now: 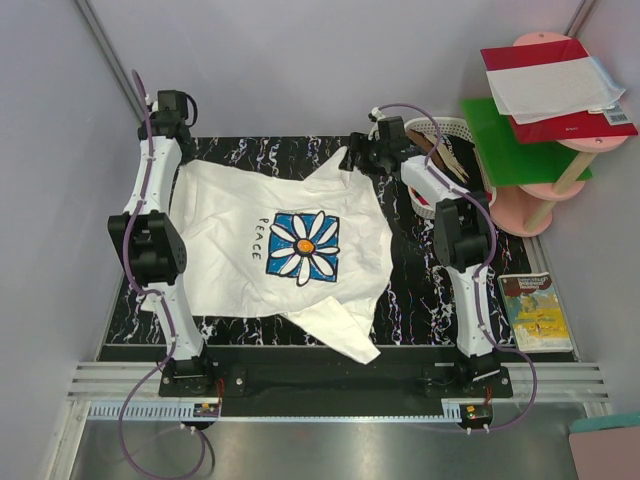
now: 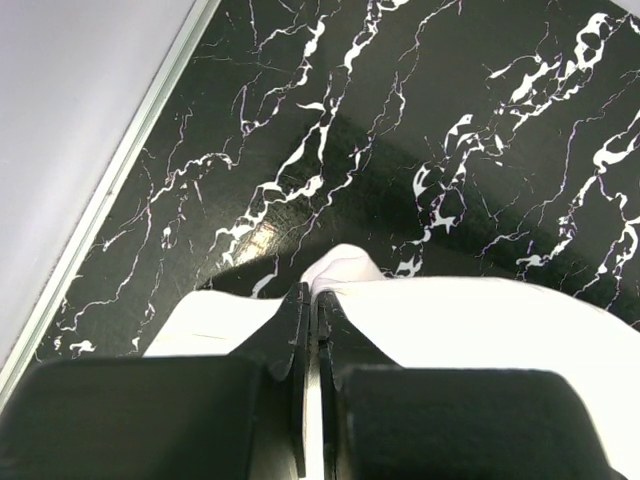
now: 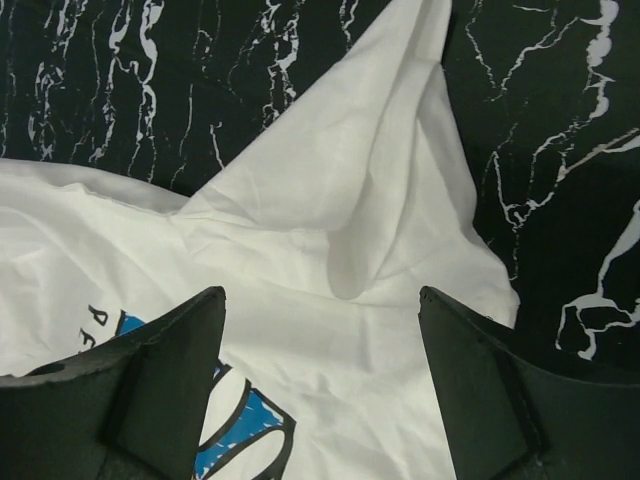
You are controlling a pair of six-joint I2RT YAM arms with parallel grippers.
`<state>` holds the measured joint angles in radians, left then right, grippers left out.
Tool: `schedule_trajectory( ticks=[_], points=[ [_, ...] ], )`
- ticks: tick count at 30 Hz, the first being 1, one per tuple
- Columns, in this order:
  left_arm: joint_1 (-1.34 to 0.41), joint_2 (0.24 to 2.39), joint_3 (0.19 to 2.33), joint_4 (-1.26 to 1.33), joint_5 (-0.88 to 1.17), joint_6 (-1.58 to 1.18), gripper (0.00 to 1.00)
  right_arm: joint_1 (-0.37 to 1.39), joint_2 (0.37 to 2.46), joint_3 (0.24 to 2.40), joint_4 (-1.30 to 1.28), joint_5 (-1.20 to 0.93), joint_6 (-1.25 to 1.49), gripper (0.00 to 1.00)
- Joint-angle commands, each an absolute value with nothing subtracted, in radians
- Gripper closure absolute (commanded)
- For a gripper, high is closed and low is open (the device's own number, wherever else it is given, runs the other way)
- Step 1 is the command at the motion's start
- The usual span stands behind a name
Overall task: Fold and stack the t-shirts
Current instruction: Flatten the tshirt out
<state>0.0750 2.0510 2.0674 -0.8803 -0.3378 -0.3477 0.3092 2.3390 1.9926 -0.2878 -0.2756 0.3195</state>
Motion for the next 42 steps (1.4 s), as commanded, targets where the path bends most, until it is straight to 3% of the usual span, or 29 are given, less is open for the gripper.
schedule_trajectory(
  ticks=[1, 12, 21, 25, 38, 40, 42],
  points=[
    [0.077, 2.06, 2.059, -0.839, -0.322, -0.347, 1.0, 0.345, 2.305, 2.058, -0.233, -0.336, 0.36, 0.14],
    [0.078, 2.072, 2.049, -0.834, -0.334, -0.336, 1.0, 0.374, 2.456, 2.201, -0.324, -0.353, 0.391, 0.22],
    [0.078, 2.075, 2.045, -0.833, -0.337, -0.334, 1.0, 0.376, 2.457, 2.174, -0.341, -0.307, 0.382, 0.22],
    [0.078, 2.079, 2.043, -0.83, -0.341, -0.333, 1.0, 0.374, 2.474, 2.175, -0.339, -0.314, 0.383, 0.29],
    [0.08, 2.083, 2.036, -0.825, -0.345, -0.328, 1.0, 0.376, 2.52, 2.169, -0.344, -0.291, 0.374, 0.27],
    [0.078, 2.085, 2.036, -0.825, -0.344, -0.327, 1.0, 0.376, 2.533, 2.18, -0.342, -0.301, 0.379, 0.29],
    [0.078, 2.083, 2.034, -0.824, -0.348, -0.325, 1.0, 0.376, 2.556, 2.2, -0.342, -0.321, 0.387, 0.36]
  ],
)
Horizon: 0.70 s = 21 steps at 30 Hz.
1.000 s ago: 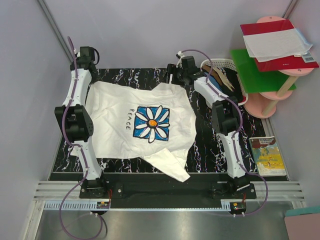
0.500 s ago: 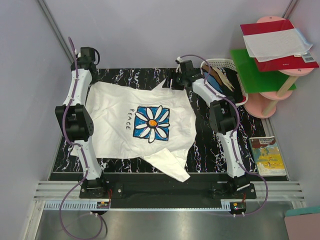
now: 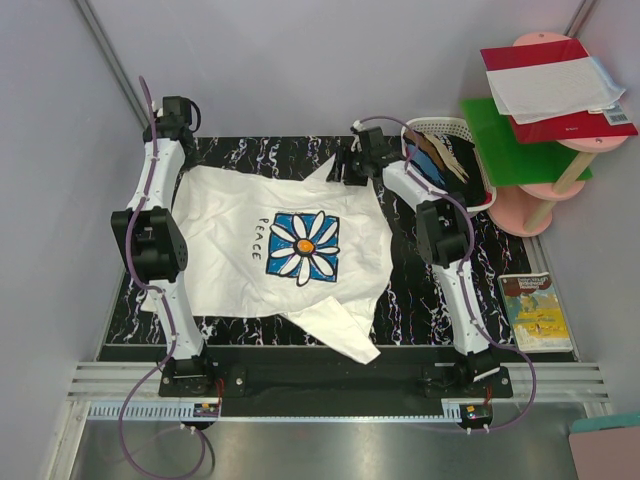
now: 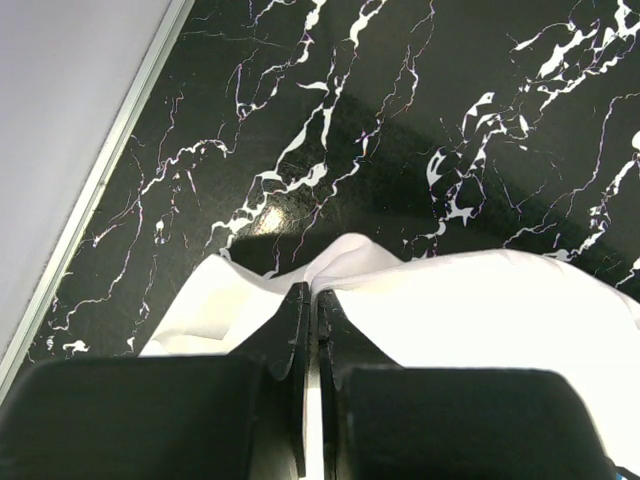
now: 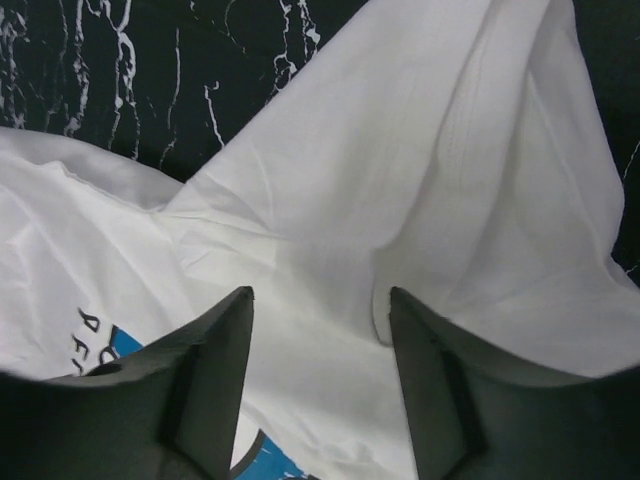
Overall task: Fold and stack the t-shirts
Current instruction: Flatten the tshirt out
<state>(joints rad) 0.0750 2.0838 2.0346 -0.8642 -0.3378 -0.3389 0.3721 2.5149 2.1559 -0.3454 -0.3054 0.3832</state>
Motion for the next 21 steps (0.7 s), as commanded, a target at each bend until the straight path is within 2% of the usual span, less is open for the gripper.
schedule_trajectory(
  ticks=[1, 3, 4, 5, 6, 9, 14, 17, 21],
  points=[
    [0.078, 2.083, 2.033, -0.822, -0.35, -0.324, 1.0, 0.376, 2.565, 2.206, -0.344, -0.33, 0.385, 0.49],
    [0.078, 2.082, 2.031, -0.822, -0.354, -0.324, 1.0, 0.374, 2.585, 2.22, -0.344, -0.359, 0.387, 0.69],
    [0.078, 2.085, 2.031, -0.821, -0.356, -0.321, 1.0, 0.376, 2.588, 2.221, -0.342, -0.368, 0.385, 0.87],
    [0.078, 2.083, 2.033, -0.821, -0.356, -0.322, 1.0, 0.376, 2.585, 2.22, -0.342, -0.377, 0.385, 0.96],
    [0.078, 2.083, 2.031, -0.821, -0.356, -0.322, 1.0, 0.376, 2.58, 2.211, -0.344, -0.377, 0.385, 1.0],
    [0.078, 2.074, 2.028, -0.821, -0.354, -0.324, 1.0, 0.376, 2.514, 2.139, -0.324, -0.357, 0.37, 1.0],
    [0.078, 2.036, 2.017, -0.812, -0.353, -0.333, 1.0, 0.374, 2.265, 1.909, -0.147, -0.244, 0.347, 1.0],
    [0.08, 2.022, 2.003, -0.796, -0.357, -0.334, 1.0, 0.374, 2.184, 1.872, -0.083, -0.152, 0.315, 1.0],
    [0.08, 2.042, 2.005, -0.796, -0.351, -0.336, 1.0, 0.367, 2.204, 1.942, -0.078, -0.101, 0.27, 1.0]
  ],
)
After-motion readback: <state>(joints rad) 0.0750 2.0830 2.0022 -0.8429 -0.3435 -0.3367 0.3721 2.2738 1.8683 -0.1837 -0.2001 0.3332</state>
